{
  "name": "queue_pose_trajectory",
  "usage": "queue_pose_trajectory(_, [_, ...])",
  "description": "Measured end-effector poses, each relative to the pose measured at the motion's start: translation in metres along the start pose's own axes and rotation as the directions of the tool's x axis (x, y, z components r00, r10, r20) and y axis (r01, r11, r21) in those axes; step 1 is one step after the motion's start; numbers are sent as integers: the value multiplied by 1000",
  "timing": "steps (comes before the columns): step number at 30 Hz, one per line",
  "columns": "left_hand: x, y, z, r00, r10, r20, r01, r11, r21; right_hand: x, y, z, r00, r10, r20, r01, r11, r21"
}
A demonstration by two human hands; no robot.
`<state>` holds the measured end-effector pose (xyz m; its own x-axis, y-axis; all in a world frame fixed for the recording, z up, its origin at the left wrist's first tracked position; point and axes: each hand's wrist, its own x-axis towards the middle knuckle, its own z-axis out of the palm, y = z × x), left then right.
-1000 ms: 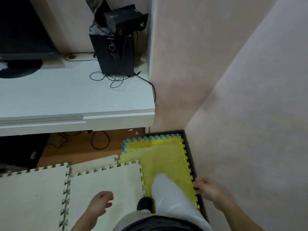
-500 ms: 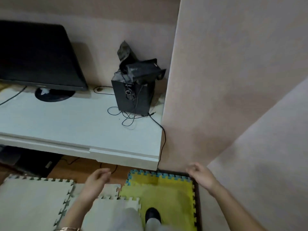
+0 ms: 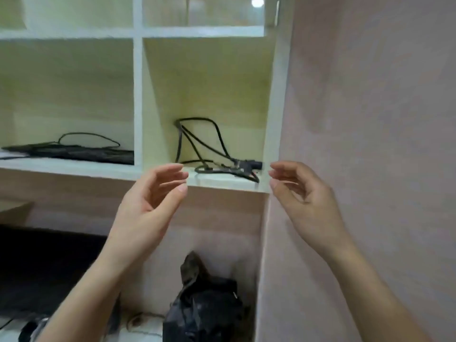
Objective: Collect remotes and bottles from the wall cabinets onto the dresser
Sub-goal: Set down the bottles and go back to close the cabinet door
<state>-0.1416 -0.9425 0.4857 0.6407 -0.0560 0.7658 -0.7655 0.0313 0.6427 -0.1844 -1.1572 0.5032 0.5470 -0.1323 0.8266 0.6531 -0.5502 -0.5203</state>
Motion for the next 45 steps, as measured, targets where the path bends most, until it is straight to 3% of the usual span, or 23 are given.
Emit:
queue_pose_trajectory(5, [77,51,2,959,259,-119,-271,957,-104,75,-51,4,914,-325,-245,333,943,-10])
queue_pose_trajectory(8, [114,82,2,928,341,-150,-366,910,-195,114,-80,6,844,-427,-324,442,897,-30])
queue_pose_trajectory(11, [148,107,3,934,327,-140,-355,889,-288,147,-109,16,825,-455,-335,485,874,7])
queue_pose_trajectory(14, [171,127,7,948,308,-81,-316,880,-355,164,-123,20,798,-427,-425,532,831,165])
queue_pose_trajectory(16, [179,140,6,934,350,-68,-350,862,-367,168,-124,23,788,-449,-420,554,815,169])
queue_pose_trajectory(18, [187,151,1,915,400,-52,-383,821,-423,173,-121,34,786,-505,-357,558,827,60])
queue_pose_trajectory(21, [199,156,-17,906,414,-87,-403,782,-476,182,-119,64,831,-533,-160,515,845,-142])
queue_pose_trajectory(26, [230,117,-45,926,304,-225,-359,894,-268,199,-115,103,886,-464,6,427,811,-401])
queue_pose_trajectory(32, [265,82,-52,885,398,-243,-373,917,144,220,-101,119,907,-396,142,382,636,-670])
queue_pose_trajectory(39, [306,40,-44,929,261,-263,-150,914,378,247,-73,136,932,-304,196,340,549,-763])
queue_pose_trajectory(45, [316,23,-40,929,217,-301,-128,949,287,252,-66,137,915,-358,184,359,516,-778])
